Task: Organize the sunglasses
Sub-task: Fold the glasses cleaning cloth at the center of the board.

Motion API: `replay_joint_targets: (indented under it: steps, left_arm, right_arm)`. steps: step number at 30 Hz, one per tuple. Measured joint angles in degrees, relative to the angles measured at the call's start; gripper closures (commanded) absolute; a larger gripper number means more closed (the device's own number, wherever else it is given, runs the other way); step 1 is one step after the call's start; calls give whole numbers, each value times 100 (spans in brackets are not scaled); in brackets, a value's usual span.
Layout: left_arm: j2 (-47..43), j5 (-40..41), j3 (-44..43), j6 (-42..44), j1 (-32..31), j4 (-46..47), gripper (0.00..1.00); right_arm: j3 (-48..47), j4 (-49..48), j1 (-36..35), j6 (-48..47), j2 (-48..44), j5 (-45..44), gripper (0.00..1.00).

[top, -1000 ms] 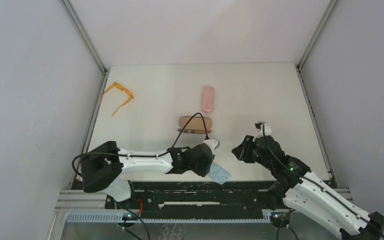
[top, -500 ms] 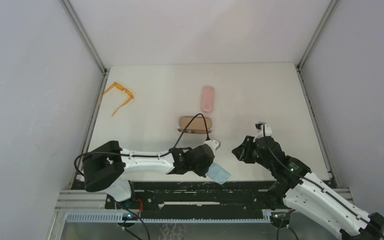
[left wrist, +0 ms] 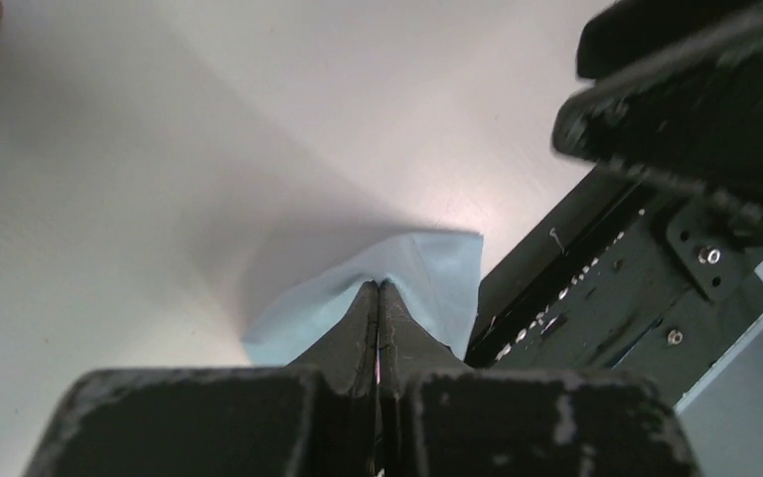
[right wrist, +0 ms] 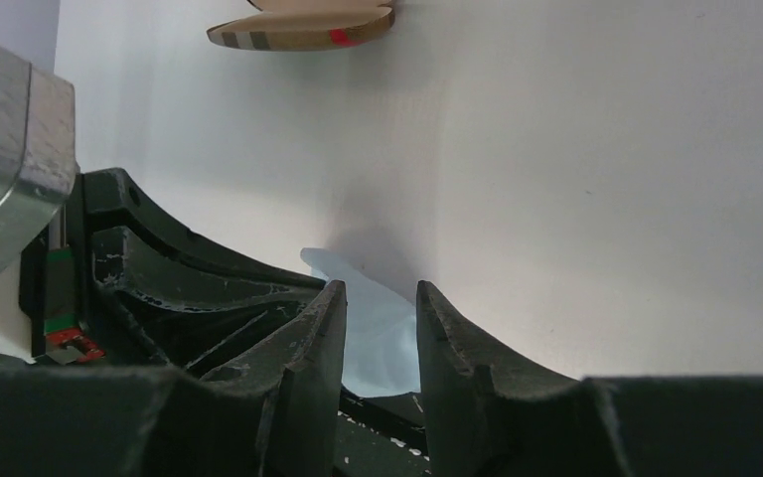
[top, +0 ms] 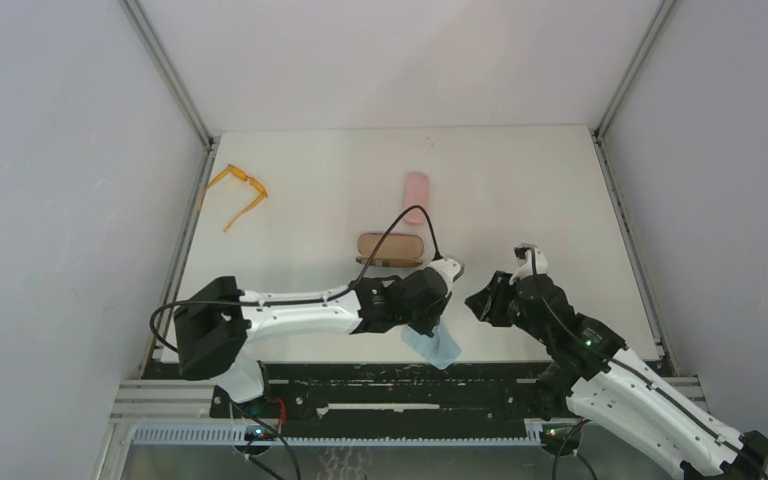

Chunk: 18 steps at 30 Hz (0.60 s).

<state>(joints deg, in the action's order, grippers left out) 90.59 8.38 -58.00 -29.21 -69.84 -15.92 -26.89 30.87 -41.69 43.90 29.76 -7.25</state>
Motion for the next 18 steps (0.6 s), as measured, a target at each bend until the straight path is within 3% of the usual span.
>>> replay_joint_targets:
  steps: [18]
  left_arm:
    - [1272, -457, -1209, 699, 599, -570, 100]
  right_arm:
    - [0, 367, 83, 4, -350, -354, 67]
